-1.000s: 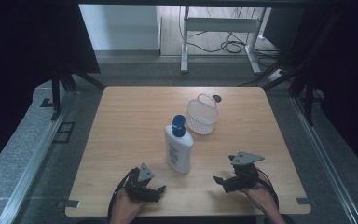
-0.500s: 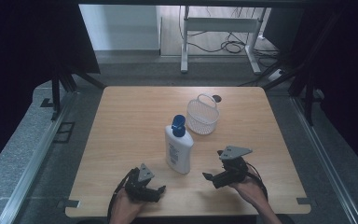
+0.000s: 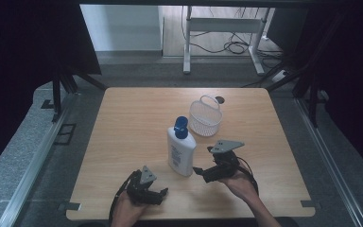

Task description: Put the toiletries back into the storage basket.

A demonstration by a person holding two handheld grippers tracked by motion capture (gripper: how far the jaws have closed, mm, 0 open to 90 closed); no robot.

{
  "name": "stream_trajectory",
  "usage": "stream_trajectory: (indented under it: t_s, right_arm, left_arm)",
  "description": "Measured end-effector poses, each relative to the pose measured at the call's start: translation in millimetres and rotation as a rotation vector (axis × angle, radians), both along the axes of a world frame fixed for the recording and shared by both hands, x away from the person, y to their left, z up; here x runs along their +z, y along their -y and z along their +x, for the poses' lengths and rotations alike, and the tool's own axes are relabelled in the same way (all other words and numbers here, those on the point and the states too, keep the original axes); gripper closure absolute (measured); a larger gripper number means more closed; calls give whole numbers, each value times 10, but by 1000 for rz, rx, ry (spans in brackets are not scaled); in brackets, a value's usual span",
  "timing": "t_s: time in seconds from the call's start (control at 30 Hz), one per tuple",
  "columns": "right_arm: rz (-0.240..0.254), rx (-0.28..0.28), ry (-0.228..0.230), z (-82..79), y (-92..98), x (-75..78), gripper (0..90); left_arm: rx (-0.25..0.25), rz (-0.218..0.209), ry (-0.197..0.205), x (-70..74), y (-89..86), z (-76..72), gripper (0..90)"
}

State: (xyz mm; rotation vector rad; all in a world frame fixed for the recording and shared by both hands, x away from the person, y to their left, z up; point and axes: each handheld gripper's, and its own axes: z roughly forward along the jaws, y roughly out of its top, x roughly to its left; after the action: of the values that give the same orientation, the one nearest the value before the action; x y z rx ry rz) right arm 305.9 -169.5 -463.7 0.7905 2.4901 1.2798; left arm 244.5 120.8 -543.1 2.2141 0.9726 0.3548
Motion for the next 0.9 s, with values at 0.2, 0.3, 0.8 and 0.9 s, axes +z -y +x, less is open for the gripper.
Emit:
stream_trajectory:
  t_s: [0.2,0.3,0.8,0.9]
  right_arm:
    - [31,15,-15,60,-142,74,42]
    - [35,25,-13,91,-243,115,22]
    - [61,32,20,216,-521,229,132]
    - [63,31,25,237,-552,240,158]
  left_arm:
    - [4,-2,1,-2,4,-1,116]
    - [6,-1,1,-2,5,-2,116]
    - [9,-2,1,-2,8,-2,116]
    - [10,-2,2,-2,9,-2,116]
